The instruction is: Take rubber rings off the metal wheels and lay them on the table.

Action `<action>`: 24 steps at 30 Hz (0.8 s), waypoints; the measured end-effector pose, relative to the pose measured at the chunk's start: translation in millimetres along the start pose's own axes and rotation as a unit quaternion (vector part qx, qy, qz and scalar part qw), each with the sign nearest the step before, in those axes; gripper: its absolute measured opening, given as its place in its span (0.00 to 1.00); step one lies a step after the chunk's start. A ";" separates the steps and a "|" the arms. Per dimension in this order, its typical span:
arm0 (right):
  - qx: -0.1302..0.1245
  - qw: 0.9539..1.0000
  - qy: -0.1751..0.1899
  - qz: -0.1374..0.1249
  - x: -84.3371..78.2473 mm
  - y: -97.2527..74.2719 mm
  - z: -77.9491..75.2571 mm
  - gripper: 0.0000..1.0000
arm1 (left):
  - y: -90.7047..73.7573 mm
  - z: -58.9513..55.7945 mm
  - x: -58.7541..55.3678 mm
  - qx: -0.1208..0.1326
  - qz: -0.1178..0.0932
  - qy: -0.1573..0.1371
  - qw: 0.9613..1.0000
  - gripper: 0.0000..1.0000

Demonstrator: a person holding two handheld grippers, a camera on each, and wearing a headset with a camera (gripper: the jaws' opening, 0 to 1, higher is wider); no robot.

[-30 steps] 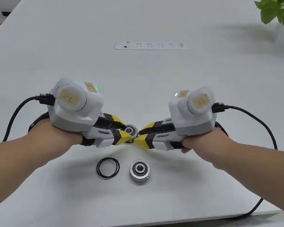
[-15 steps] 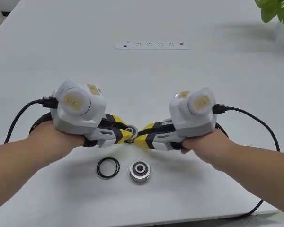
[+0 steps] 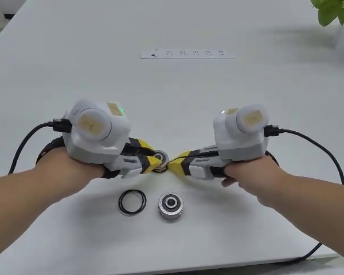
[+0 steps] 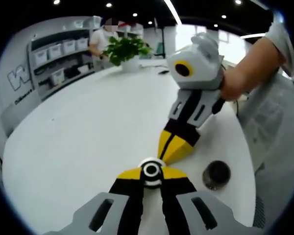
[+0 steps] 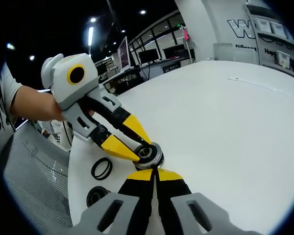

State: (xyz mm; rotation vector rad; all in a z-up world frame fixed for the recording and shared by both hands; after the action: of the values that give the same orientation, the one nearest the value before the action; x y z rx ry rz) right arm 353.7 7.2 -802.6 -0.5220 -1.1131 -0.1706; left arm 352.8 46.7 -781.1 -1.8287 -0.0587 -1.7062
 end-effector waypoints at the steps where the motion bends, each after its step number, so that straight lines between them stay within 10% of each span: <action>1: -0.001 1.000 0.002 -0.001 0.0 -0.4 -0.3 0.00 | 0.0 0.0 0.0 0.000 0.000 0.000 1.000 0.13; 24: -0.019 0.997 0.060 -0.042 18.0 -7.6 6.0 0.00 | -1.3 -4.4 -0.2 0.021 0.016 0.004 1.000 0.12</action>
State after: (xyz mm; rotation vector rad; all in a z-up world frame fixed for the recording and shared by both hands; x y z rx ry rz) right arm 353.8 5.8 -782.1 -0.4934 -1.0168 -0.2934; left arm 348.3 45.8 -781.0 -1.7827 -0.0617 -1.6789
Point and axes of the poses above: the centre of the closed fingertips' face, and the gripper's own axes: y roughly forward along the fingers, z roughly to its left, x roughly out of its top, the point moved 2 cm from there along -y, roughly backward along the fingers, and after that the axes turned 13 degrees about -z, right-handed, at the moved point
